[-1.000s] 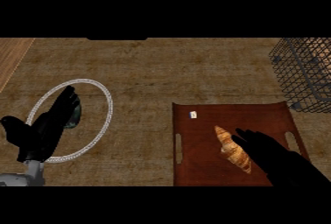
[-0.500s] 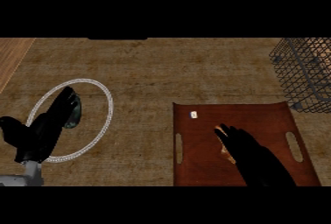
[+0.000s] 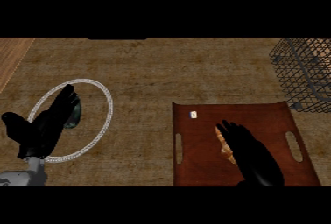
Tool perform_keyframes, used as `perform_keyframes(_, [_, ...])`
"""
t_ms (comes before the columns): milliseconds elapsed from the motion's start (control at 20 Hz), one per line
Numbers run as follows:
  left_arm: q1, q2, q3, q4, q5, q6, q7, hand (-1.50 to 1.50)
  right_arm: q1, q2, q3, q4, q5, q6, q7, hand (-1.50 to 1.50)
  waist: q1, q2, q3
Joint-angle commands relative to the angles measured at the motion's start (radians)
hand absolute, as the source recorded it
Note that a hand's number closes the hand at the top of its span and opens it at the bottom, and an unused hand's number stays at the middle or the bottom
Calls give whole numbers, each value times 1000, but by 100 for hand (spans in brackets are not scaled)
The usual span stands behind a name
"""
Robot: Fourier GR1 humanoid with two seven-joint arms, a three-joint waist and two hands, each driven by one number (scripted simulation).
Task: Pick the croissant from the tray and place it in the tiered basket
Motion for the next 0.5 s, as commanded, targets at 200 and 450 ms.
perform_keyframes(200, [-47, -44, 20, -6, -51, -2, 47, 0, -56, 36, -97, 196, 84, -117, -158, -150, 0, 0, 0])
perform_keyframes(450, [74, -44, 52, -83, -38, -62, 20, 0, -47, 74, -76, 196, 124, -7, -111, -150, 5, -1, 0])
